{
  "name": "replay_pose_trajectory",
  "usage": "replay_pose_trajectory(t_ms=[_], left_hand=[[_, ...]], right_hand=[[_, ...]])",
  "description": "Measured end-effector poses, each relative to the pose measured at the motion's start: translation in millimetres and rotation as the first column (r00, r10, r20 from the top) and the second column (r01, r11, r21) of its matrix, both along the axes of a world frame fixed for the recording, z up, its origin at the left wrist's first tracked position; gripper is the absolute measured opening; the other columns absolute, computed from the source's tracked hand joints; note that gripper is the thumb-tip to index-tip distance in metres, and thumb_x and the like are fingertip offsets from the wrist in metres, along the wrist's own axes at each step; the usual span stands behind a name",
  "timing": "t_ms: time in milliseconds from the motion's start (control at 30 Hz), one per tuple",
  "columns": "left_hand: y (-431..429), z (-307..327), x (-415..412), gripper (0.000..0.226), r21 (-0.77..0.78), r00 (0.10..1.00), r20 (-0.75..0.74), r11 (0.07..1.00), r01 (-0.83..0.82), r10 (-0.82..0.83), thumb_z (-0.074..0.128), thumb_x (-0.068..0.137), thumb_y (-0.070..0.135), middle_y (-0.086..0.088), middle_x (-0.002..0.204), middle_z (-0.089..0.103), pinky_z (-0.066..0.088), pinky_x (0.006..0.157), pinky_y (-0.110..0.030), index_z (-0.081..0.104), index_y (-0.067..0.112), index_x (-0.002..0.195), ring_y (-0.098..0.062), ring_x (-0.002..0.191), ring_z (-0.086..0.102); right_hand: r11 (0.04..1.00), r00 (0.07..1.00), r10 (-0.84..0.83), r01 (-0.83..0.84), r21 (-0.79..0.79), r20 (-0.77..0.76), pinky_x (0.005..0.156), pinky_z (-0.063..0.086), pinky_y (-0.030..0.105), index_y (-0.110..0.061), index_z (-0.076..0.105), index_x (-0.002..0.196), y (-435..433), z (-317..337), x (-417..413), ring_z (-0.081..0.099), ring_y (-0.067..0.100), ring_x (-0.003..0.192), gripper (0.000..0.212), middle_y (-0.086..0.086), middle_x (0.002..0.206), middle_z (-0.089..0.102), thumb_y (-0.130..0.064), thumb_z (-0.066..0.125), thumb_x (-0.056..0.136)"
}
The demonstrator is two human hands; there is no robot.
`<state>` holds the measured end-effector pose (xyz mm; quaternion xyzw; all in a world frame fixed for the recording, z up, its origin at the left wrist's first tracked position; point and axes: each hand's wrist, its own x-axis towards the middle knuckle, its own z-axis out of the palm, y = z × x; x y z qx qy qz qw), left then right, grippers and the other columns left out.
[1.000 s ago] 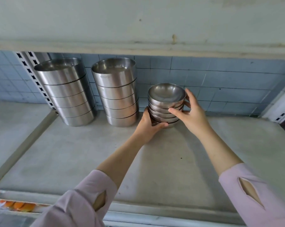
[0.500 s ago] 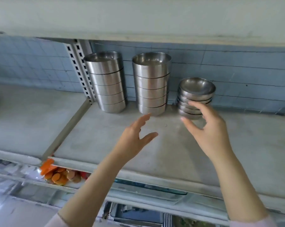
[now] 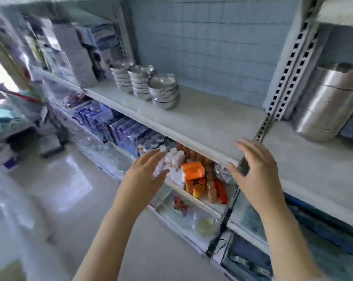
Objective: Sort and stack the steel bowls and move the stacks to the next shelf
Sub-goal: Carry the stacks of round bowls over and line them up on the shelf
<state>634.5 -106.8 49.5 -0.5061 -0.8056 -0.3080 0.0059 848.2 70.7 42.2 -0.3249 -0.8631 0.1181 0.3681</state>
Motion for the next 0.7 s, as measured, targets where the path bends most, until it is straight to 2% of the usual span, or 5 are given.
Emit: replay_pose_trajectory(t_ms=[167,333,433,533,700], left_hand=[[-47.8,-4.6,-77.2,0.047,0.040,0.988,0.012,0.987,-0.153,0.153,0.067,0.089,0.026,0.001,0.140,0.054,0.044,0.102,-0.040,0.055,0.021,0.134,-0.026,0.124,0.054],[-48.8,-17.9,-164.0,0.052,0.052,0.969,0.053,0.969,-0.243,0.241,0.054,0.088,0.044,0.003,0.141,0.053,0.046,0.103,-0.043,0.055,0.022,0.135,-0.024,0.126,0.052],[-27.3,-19.2,-226.2,0.054,0.044,0.966,0.051,0.965,-0.257,0.255,0.052,0.087,0.046,0.003,0.140,0.053,0.047,0.102,-0.045,0.055,0.022,0.134,-0.024,0.126,0.053],[0.2,-14.5,-296.1,0.052,0.028,0.966,0.029,0.966,-0.256,0.255,0.057,0.088,0.041,0.002,0.141,0.053,0.046,0.103,-0.044,0.054,0.020,0.135,-0.024,0.126,0.053],[47.1,-7.2,-395.3,0.054,0.063,0.964,0.036,0.963,-0.264,0.262,0.067,0.087,0.028,0.000,0.143,0.050,0.039,0.108,-0.038,0.052,0.017,0.138,-0.023,0.130,0.049]], right_hand=[[0.991,0.990,0.132,-0.133,0.019,0.049,0.110,0.038,0.054,-0.008,0.060,0.132,-20.9,7.5,-111.3,0.046,0.040,0.135,0.055,0.013,0.140,0.057,-0.026,0.076,0.083],[0.977,0.977,0.207,-0.209,0.037,0.050,0.109,0.037,0.052,-0.010,0.060,0.132,-6.0,9.2,-217.1,0.047,0.037,0.135,0.052,0.011,0.141,0.056,-0.026,0.076,0.085],[0.970,0.971,0.238,-0.239,0.042,0.030,0.111,0.034,0.045,-0.012,0.059,0.135,19.1,13.9,-284.5,0.045,0.033,0.136,0.051,0.008,0.143,0.054,-0.031,0.070,0.089],[0.967,0.968,0.251,-0.251,0.037,0.008,0.114,0.034,0.044,-0.012,0.059,0.135,49.4,24.6,-354.7,0.043,0.030,0.139,0.052,0.006,0.144,0.054,-0.037,0.063,0.090],[0.961,0.962,0.274,-0.273,0.033,-0.008,0.117,0.031,0.044,-0.012,0.057,0.137,85.3,43.6,-447.4,0.042,0.030,0.139,0.051,0.007,0.147,0.051,-0.030,0.066,0.090]])
